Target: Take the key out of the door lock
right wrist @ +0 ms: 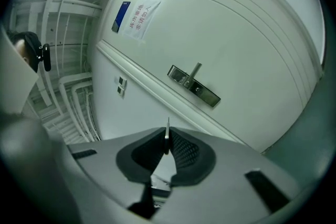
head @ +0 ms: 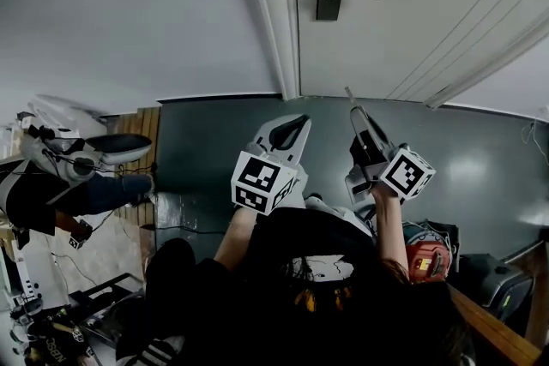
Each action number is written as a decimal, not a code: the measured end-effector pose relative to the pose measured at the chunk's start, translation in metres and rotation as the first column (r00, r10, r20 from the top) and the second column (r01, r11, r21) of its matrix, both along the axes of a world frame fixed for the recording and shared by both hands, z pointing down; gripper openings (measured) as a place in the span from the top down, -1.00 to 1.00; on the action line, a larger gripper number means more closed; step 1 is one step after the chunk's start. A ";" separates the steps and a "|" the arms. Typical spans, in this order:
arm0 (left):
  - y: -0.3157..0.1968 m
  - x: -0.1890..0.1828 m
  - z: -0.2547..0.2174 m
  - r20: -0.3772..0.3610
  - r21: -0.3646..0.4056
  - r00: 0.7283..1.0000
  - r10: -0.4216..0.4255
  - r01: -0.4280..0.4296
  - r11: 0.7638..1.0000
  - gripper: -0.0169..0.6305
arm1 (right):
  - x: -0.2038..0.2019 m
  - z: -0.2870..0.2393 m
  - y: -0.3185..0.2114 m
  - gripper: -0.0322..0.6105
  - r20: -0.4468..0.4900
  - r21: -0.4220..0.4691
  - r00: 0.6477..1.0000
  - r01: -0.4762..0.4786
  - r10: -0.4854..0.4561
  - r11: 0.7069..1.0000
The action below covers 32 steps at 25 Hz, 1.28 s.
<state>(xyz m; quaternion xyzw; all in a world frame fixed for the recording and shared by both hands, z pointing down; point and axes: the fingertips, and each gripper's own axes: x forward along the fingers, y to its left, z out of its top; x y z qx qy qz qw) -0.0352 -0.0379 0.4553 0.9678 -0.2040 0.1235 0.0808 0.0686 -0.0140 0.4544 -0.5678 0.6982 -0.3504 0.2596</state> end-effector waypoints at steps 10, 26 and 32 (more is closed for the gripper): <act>0.033 -0.011 0.008 0.016 -0.004 1.000 -0.008 0.008 1.000 0.92 | -0.021 0.000 0.028 0.83 -0.128 -0.002 0.991 0.040 -0.040 0.999; 0.056 -0.029 0.002 0.011 0.010 1.000 -0.027 0.027 1.000 0.92 | -0.047 -0.011 0.046 0.83 -0.224 0.005 0.970 0.094 -0.090 0.996; 0.059 -0.030 0.011 0.024 -0.003 0.999 -0.033 0.033 0.999 0.92 | -0.048 -0.003 0.045 0.83 -0.220 -0.008 0.970 0.107 -0.106 0.994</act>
